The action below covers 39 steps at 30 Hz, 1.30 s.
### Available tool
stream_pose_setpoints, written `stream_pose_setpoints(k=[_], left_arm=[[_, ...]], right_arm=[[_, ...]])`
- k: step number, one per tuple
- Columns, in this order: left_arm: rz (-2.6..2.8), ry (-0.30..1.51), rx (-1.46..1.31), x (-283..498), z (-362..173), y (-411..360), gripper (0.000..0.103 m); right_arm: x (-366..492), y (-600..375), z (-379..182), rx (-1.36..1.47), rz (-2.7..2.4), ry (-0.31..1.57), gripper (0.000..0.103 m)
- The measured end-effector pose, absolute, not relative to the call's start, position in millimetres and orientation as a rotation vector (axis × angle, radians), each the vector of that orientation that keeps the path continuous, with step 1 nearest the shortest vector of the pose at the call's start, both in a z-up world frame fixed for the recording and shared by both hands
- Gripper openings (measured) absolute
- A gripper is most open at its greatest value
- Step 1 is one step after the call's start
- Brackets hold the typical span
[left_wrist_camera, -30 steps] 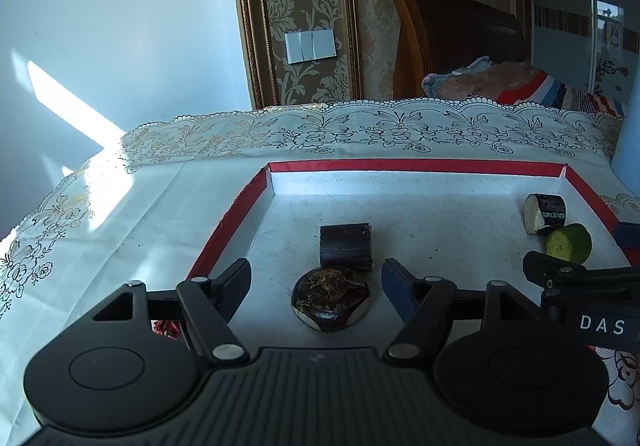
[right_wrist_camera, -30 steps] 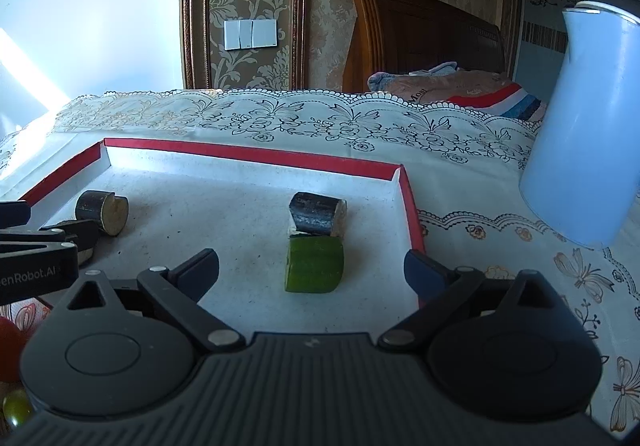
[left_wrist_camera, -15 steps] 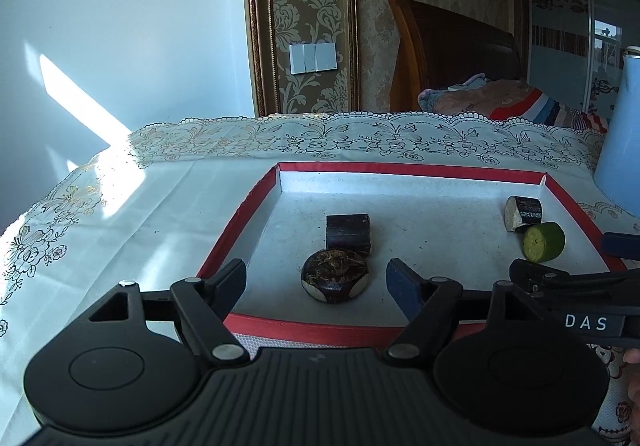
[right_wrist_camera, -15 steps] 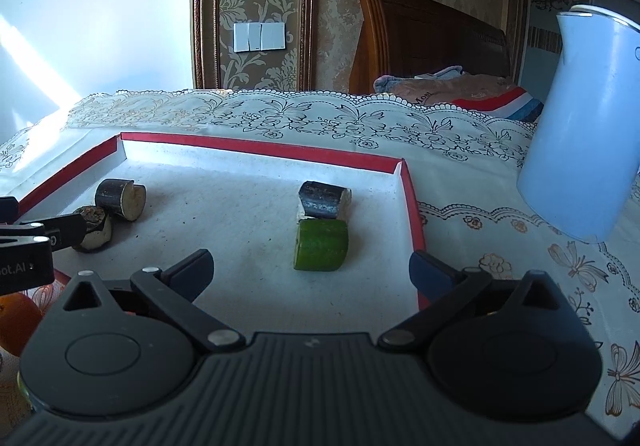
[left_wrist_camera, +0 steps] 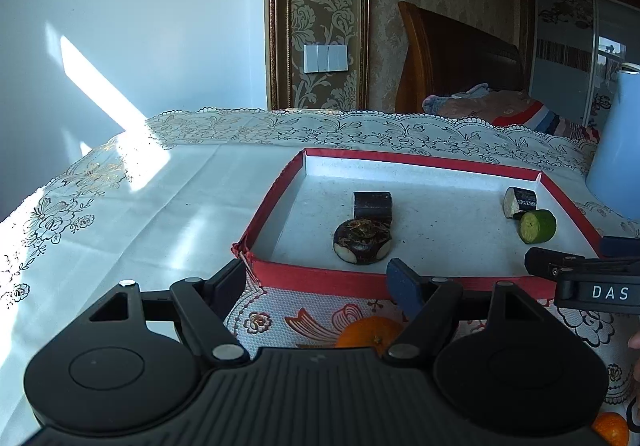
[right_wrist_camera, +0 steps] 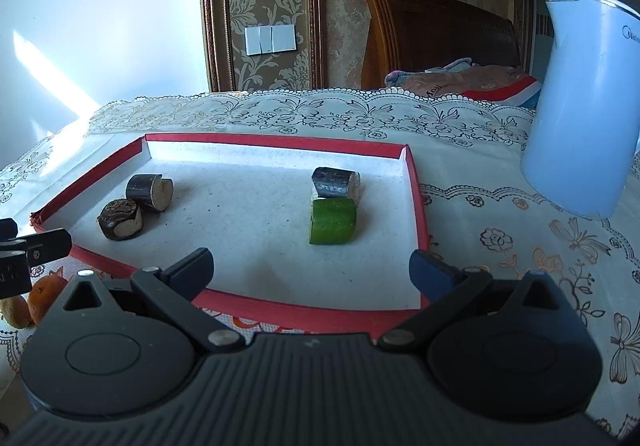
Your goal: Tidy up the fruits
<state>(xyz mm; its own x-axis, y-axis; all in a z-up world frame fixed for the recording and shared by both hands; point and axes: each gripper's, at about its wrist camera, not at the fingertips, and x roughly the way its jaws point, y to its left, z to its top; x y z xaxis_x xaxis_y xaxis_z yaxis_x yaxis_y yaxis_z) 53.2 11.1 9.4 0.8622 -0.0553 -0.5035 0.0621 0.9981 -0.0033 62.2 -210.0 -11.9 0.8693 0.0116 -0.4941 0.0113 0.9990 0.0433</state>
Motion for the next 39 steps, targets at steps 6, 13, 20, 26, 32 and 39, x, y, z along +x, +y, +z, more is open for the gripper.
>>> stream_pose_setpoints(k=[6,13,20,26,32,39], left_arm=[[-0.055,0.545,-0.042,48.3,8.2,26.6,0.077],[-0.045,0.571,-0.067,46.0,4.7,33.3,0.077],[-0.039,0.563,-0.064,39.2,3.3,36.6,0.077],[-0.042,0.556,-0.079,28.8,2.6,46.2,0.079],[-0.026,0.546,-0.057,21.0,1.1,50.3,0.079],[-0.047,0.523,-0.008,14.9,1.1,44.9,0.079]], right_arm=[[40.2,-208.5,-11.0,0.026,0.021,0.493,0.103],[22.6,-213.4,-12.5,0.042,0.034,0.495,0.103],[20.0,-226.5,-12.1,0.112,0.033,0.506,0.103],[10.5,-229.7,-15.0,0.129,0.076,0.523,0.103],[7.4,-219.5,-20.3,0.073,0.150,0.572,0.103],[3.7,-209.3,-20.2,0.025,0.193,0.572,0.103]])
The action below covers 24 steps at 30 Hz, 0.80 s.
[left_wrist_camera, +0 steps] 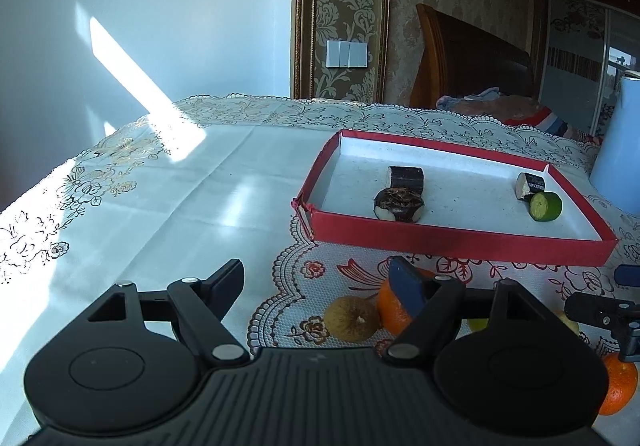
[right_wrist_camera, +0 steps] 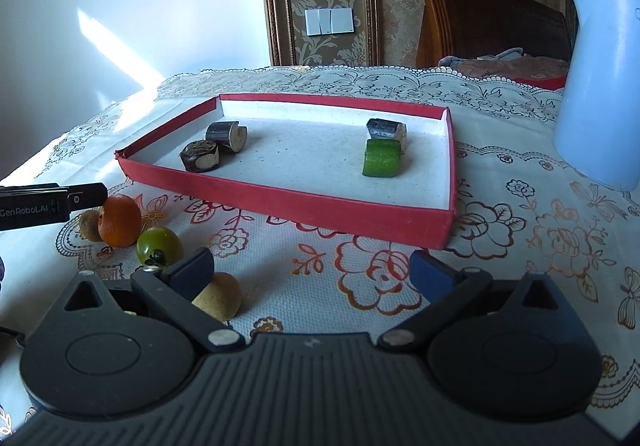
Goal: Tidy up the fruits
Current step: 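Grasp the brown kiwi with the left gripper while the right grasps a small tan round fruit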
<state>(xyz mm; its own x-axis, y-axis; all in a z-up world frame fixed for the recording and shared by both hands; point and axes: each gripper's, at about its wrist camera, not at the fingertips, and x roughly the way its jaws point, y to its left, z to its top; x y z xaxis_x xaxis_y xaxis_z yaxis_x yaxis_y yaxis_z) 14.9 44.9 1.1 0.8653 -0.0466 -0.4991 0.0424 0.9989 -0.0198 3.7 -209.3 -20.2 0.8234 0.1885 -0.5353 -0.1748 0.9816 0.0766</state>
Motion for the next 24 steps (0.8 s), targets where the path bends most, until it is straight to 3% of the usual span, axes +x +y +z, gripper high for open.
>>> stream_pose_setpoints(k=[8,18,24], left_arm=[[-0.071,0.423,0.174,-14.1,-3.3,31.5,0.080],[-0.083,0.558,-0.052,5.9,-8.1,77.1,0.081],[-0.081,0.527,0.118,3.0,-8.8,53.6,0.081]], right_arm=[[5.2,-213.1,-20.0,0.049,0.184,0.583,0.103],[7.8,-216.5,-21.3,0.074,0.184,0.594,0.103],[8.6,-218.1,-21.7,0.087,0.183,0.600,0.103]])
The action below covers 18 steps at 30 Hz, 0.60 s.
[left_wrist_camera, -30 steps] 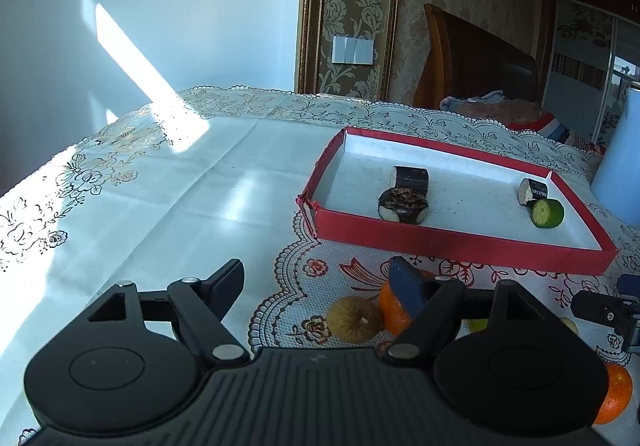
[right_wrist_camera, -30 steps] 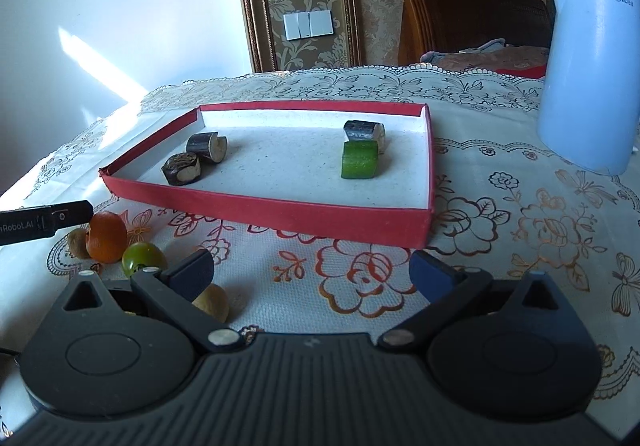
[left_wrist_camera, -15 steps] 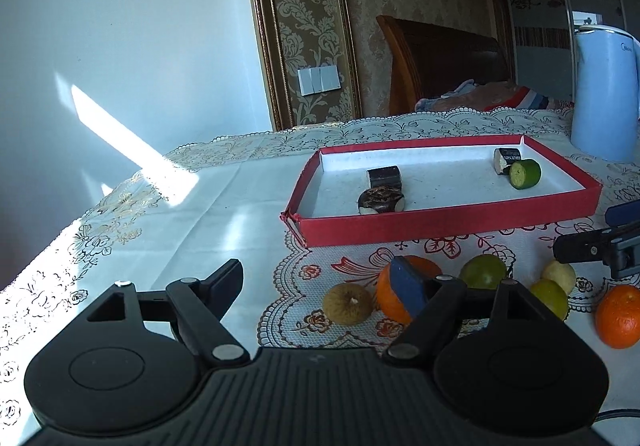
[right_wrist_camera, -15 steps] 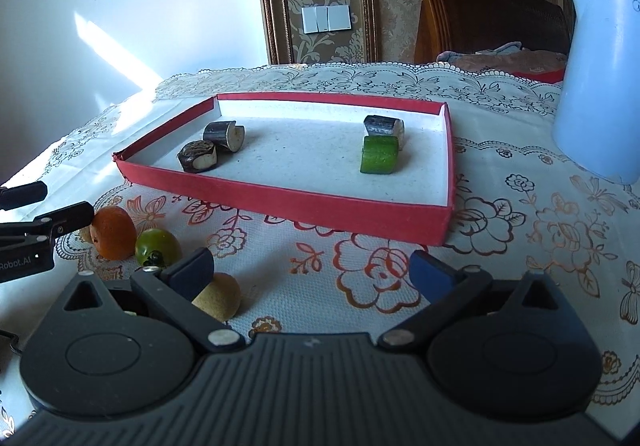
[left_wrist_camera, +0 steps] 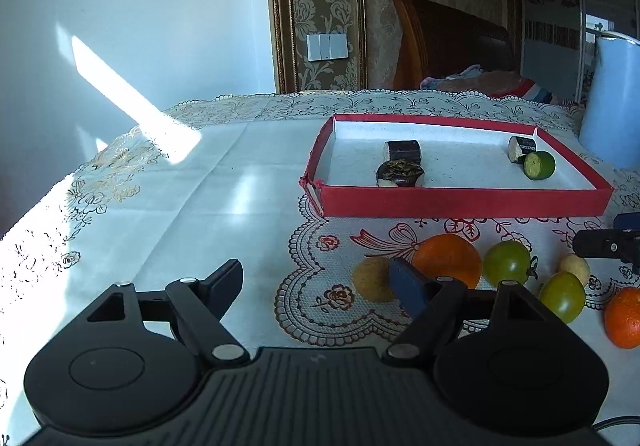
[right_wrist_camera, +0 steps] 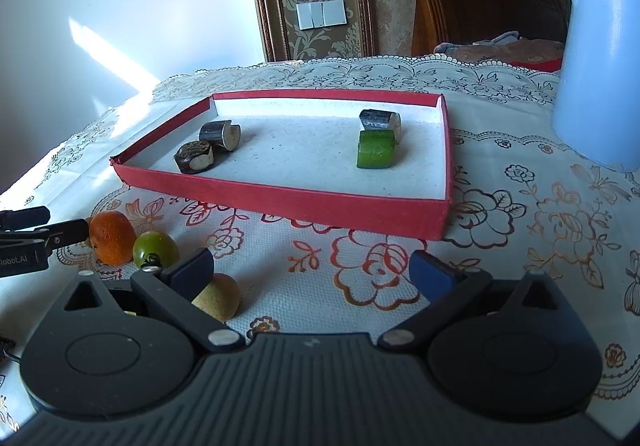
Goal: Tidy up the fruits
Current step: 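Grasp the brown kiwi with the left gripper while the right grasps a small tan round fruit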
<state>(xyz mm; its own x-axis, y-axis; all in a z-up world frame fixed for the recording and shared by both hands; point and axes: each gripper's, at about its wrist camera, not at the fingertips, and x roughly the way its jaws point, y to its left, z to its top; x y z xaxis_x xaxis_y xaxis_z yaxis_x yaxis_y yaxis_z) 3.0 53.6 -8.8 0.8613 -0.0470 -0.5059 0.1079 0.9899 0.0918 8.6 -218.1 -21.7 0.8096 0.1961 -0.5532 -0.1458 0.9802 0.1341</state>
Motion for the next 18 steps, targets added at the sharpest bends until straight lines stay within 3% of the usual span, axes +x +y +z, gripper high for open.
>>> stream_pose_setpoints(k=[18], left_arm=[[-0.144,0.589,0.209,24.7,-1.5,43.1,0.085]], right_arm=[[11.0,-221.3,-23.4,0.116,0.182,0.613,0.103]])
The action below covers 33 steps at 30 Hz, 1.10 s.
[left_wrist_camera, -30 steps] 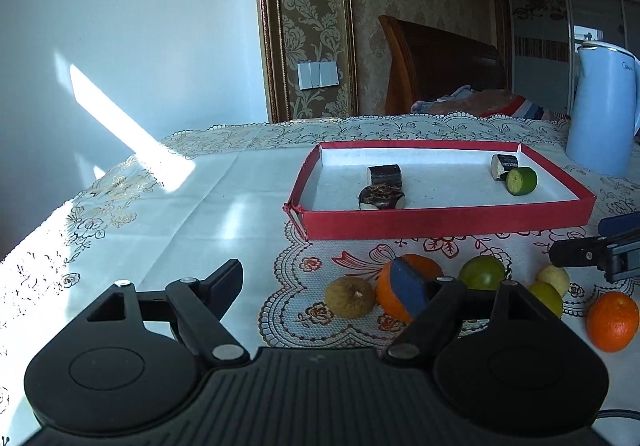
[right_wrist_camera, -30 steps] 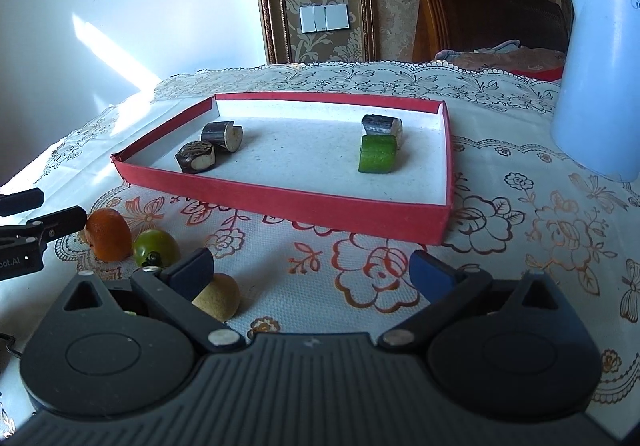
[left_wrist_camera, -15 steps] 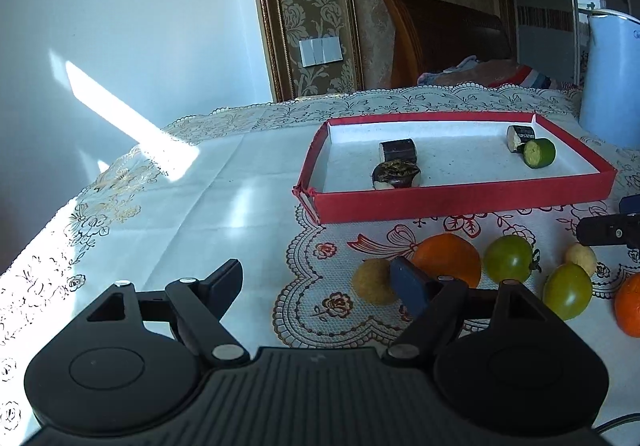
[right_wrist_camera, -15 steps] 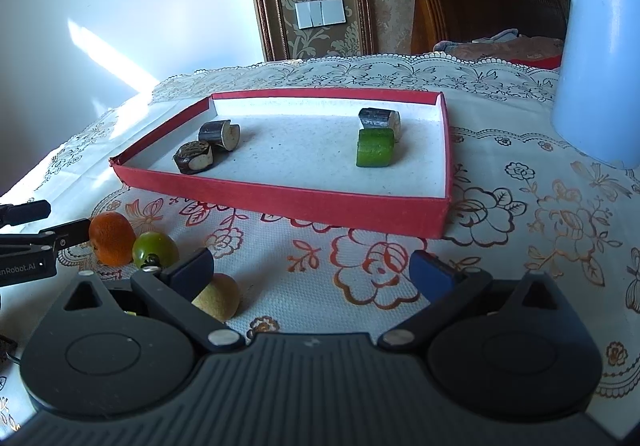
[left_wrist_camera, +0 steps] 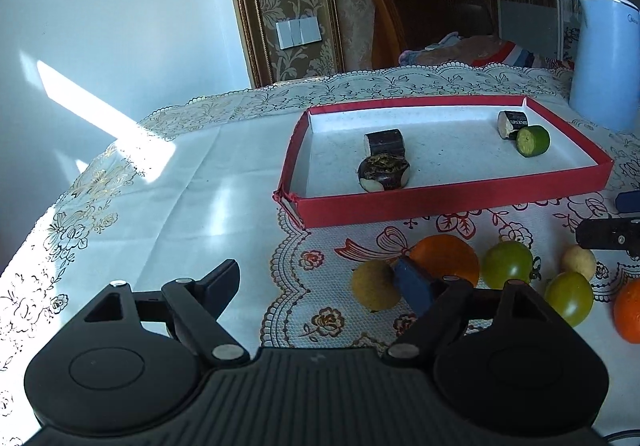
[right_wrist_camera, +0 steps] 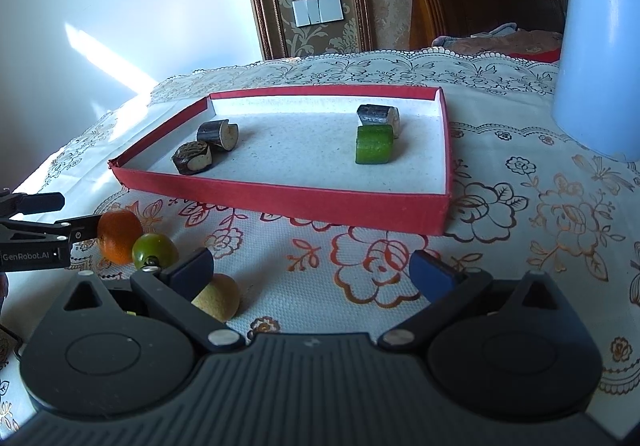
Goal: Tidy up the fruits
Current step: 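Grasp the brown kiwi with the left gripper while the right grasps a small tan round fruit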
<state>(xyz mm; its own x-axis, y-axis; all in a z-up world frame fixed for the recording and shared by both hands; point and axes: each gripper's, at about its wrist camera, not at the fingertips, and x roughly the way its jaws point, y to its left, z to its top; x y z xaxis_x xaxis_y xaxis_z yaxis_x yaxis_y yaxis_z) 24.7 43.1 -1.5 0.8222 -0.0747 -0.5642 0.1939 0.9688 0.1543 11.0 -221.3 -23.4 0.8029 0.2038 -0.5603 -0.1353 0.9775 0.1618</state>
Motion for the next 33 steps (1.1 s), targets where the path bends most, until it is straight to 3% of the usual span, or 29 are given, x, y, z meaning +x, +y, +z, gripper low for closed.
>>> stream_pose_setpoints(k=[15,20,25,28,33], left_arm=[[-0.130,0.547,0.379,1.3,-4.4,17.7,0.085],[-0.148,0.619,0.283,18.1,-13.8,32.5,0.084],[-0.204,0.652,0.132,26.5,-15.0,50.1,0.056],[-0.196,0.617,0.182,19.7,-17.3,42.7,0.050],[-0.197,0.615,0.182,20.0,-16.9,43.0,0.050]], right_arm=[[14.3,-224.8,-26.0,0.155,0.186,0.633,0.103],[13.8,-223.1,-25.3,0.144,0.188,0.628,0.103],[9.4,-218.1,-22.4,0.097,0.216,0.611,0.103],[4.6,-214.9,-18.5,0.060,0.239,0.596,0.093],[-1.4,-214.3,-16.1,0.041,0.275,0.588,0.092]])
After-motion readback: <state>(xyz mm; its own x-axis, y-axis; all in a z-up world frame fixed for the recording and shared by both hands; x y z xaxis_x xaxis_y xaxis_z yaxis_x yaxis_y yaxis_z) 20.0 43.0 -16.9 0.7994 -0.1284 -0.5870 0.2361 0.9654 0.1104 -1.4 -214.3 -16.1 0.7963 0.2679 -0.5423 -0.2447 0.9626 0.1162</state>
